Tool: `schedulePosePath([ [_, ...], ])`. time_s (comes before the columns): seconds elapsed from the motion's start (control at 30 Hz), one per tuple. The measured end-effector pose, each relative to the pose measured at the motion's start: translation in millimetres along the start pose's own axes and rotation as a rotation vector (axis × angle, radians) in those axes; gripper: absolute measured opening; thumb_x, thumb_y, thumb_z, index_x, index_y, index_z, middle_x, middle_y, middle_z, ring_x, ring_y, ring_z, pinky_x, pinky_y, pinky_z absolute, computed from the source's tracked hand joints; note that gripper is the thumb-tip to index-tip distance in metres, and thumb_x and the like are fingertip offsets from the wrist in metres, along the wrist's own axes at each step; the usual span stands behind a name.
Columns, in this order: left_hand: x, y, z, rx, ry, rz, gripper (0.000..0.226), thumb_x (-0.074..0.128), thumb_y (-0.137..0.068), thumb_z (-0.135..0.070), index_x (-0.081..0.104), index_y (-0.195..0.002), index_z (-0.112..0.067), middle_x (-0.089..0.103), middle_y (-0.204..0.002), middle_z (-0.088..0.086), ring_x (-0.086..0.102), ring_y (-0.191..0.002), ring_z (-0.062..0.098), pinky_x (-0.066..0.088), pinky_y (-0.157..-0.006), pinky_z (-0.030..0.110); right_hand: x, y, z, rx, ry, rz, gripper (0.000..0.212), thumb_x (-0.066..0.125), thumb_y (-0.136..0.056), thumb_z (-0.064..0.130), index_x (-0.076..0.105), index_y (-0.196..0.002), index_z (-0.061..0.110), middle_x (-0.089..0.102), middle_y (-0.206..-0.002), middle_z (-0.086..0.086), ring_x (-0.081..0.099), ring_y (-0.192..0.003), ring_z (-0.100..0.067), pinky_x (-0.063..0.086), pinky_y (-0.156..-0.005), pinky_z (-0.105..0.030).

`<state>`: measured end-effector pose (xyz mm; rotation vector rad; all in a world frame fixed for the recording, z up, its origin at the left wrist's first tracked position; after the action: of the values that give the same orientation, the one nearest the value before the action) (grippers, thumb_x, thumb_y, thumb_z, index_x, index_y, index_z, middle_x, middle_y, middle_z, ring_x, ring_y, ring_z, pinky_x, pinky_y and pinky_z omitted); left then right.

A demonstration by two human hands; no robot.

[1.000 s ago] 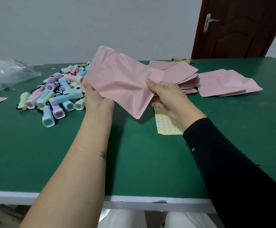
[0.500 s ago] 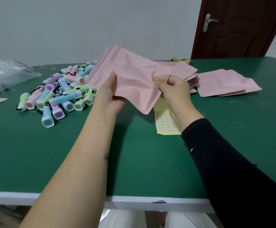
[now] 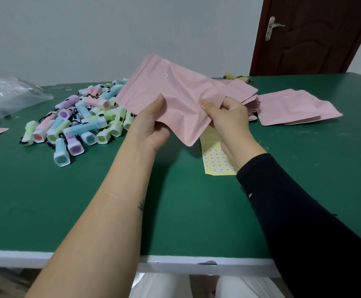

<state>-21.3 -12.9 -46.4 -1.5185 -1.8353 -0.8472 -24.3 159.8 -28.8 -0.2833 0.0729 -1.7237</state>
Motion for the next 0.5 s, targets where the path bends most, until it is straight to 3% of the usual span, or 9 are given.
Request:
schedulePosePath([
  [0.1,-1,0,0,0.005,0.023,-0.015,0.008,0.065,-0.090,0.002,0.065,-0.097,0.001,0.075,-0.083,0.016,0.074,-0.075,0.028,0.057,-0.087,0.048,9,2,-10,0.126,-0.093,0.086,0.004,0.068,-0.090,0.017,0.069,-0.086,0.015,0.072,-0.104,-0.014,0.066,-0.089,-0.025,0.054,-0.091,-0.050],
  [0.23,-3,0,1,-0.009,-0.006,-0.026,0.005,0.063,-0.092,0.000,0.064,-0.097,0.001,0.075,-0.083,0.017,0.073,-0.080,0.029,0.056,-0.089,0.050,15,4,-17,0.175,-0.115,0.121,0.005,0.069,-0.089,0.013,0.067,-0.084,0.014,0.072,-0.095,-0.006,0.068,-0.086,-0.022,0.059,-0.084,-0.041],
  [0.37,-3,-2,3,-0.048,-0.010,-0.038,0.007,0.058,-0.096,0.000,0.063,-0.095,0.005,0.074,-0.079,0.018,0.073,-0.074,0.029,0.060,-0.072,0.045,16,4,-18,0.152,-0.114,0.122,0.003,0.068,-0.089,0.018,0.066,-0.088,0.017,0.073,-0.098,-0.004,0.068,-0.088,-0.021,0.057,-0.084,-0.043],
  [0.5,-4,-1,9,-0.071,-0.019,-0.058,0.008,0.054,-0.096,0.002,0.062,-0.094,0.006,0.074,-0.078,0.019,0.070,-0.086,0.033,0.055,-0.088,0.052,23,5,-23,0.195,-0.090,0.176,0.020,0.075,-0.084,0.023,0.060,-0.098,0.019,0.073,-0.101,0.000,0.070,-0.096,-0.021,0.056,-0.090,-0.044],
])
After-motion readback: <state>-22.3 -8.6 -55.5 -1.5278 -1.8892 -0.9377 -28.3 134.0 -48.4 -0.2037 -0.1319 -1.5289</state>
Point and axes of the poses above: each hand's wrist, its own y-axis away from the middle knuckle, its own x-axis out of the palm, z = x × y, the point moved 8 cm from there along -y, towards the middle knuckle
